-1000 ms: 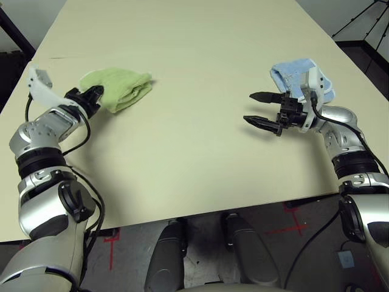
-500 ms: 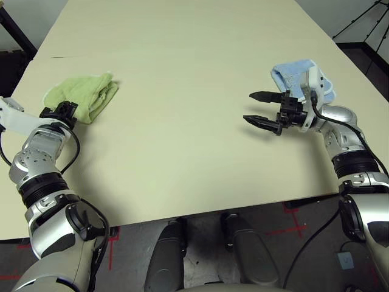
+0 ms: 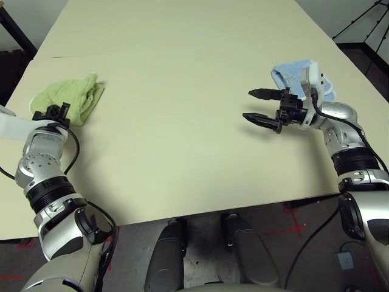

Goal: Fold the towel and set it aside.

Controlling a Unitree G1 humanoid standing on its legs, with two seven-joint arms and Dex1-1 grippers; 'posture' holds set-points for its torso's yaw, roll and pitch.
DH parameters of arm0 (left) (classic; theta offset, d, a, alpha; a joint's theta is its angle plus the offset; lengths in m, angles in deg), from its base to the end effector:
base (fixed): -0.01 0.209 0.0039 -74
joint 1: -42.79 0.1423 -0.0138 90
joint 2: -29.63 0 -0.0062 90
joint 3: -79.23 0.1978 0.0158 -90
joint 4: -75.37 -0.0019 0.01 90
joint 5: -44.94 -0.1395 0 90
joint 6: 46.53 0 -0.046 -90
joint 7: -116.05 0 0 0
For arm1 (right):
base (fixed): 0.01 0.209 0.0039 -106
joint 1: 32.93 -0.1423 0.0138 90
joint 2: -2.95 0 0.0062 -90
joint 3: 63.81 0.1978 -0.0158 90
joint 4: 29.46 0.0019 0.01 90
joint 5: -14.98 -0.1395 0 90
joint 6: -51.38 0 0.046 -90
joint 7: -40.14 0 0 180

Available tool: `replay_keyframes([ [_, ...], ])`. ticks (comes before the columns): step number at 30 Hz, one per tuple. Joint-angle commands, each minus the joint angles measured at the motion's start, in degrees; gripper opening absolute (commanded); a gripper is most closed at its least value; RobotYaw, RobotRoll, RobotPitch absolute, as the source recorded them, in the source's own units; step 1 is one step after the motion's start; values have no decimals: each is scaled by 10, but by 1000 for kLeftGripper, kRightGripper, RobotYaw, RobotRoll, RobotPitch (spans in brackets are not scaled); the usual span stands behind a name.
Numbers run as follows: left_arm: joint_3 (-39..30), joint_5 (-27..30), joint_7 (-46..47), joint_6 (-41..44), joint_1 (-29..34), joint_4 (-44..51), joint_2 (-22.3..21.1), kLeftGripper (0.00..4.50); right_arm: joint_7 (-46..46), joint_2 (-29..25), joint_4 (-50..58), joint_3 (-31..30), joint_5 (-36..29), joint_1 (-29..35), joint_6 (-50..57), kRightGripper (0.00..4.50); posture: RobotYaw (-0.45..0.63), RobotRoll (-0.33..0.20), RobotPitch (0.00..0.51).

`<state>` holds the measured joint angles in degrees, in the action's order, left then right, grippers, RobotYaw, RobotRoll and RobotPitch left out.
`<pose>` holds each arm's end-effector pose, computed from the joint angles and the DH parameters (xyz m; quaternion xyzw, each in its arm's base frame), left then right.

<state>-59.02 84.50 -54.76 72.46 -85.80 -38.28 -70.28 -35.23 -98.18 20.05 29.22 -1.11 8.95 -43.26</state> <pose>0.2758 0.3433 0.1567 -0.3875 -0.0636 0.2550 0.8836 0.3494 -0.2419 0.1689 -0.1213 -0.0707 0.5550 0.8199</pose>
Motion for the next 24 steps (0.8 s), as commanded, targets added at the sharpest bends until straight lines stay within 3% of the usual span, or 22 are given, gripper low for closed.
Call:
replay_keyframes([
  [1,12,1,33,34,21,22,5,792,-4,-4,-1,-4,3,0,-3,4500,-12,0,203],
  [6,13,17,133,119,61,127,36,2662,-6,-2,3,-6,2,1,-2,4500,-12,0,202],
  [10,-13,82,210,246,79,218,53,4253,-6,-1,3,-6,2,1,-2,4500,-10,0,203],
  [11,-13,100,212,282,83,232,47,4477,-6,0,2,-6,2,1,-2,4500,-2,0,205],
  [16,27,226,93,506,103,259,-49,4477,-6,4,-6,-7,5,-6,-5,4500,2,0,206],
  [18,43,259,47,562,100,261,-81,4477,-6,4,-7,-7,5,-7,-5,4500,2,0,206],
  [19,79,260,-3,571,105,274,-118,4477,-6,4,-9,-6,5,-8,-6,4500,6,0,208],
  [21,126,255,-73,568,108,287,-164,4477,-6,4,-11,-6,6,-9,-7,4500,6,0,208],
  [23,202,200,-211,449,96,309,-206,4477,14,7,-18,5,4,-14,-6,4500,4,0,208],
  [24,251,141,-280,353,98,312,-223,4477,43,12,-24,19,-3,-18,1,4500,1,0,209],
])
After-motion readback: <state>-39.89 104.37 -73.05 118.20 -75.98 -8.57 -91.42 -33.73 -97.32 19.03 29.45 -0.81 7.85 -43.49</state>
